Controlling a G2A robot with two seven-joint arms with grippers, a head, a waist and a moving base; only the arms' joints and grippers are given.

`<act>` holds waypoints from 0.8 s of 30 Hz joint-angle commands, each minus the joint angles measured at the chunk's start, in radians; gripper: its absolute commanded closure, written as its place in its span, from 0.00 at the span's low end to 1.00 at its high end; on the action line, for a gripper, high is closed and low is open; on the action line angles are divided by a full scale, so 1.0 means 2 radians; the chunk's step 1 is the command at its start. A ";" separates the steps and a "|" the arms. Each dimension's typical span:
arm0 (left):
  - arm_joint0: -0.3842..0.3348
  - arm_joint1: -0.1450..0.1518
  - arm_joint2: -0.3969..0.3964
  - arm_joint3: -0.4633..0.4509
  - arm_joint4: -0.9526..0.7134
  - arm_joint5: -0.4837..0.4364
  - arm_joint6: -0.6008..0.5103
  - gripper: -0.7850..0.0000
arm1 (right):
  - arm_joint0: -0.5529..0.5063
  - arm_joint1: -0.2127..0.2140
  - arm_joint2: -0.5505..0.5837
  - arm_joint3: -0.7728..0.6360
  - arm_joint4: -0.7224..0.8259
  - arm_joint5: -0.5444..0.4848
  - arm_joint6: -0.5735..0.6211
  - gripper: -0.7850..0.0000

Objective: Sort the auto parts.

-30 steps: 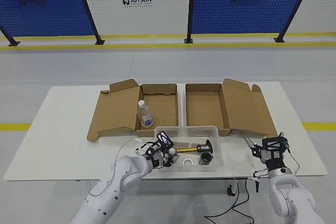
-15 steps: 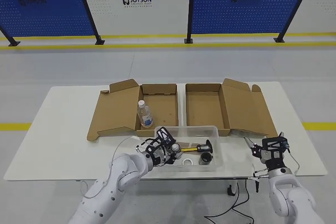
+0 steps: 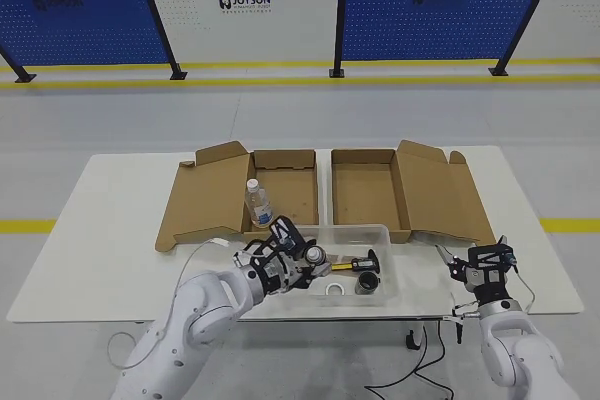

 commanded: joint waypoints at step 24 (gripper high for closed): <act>-0.056 -0.001 -0.004 0.066 0.018 0.055 0.051 1.00 | 0.000 0.000 0.000 0.000 0.000 0.000 0.000 0.00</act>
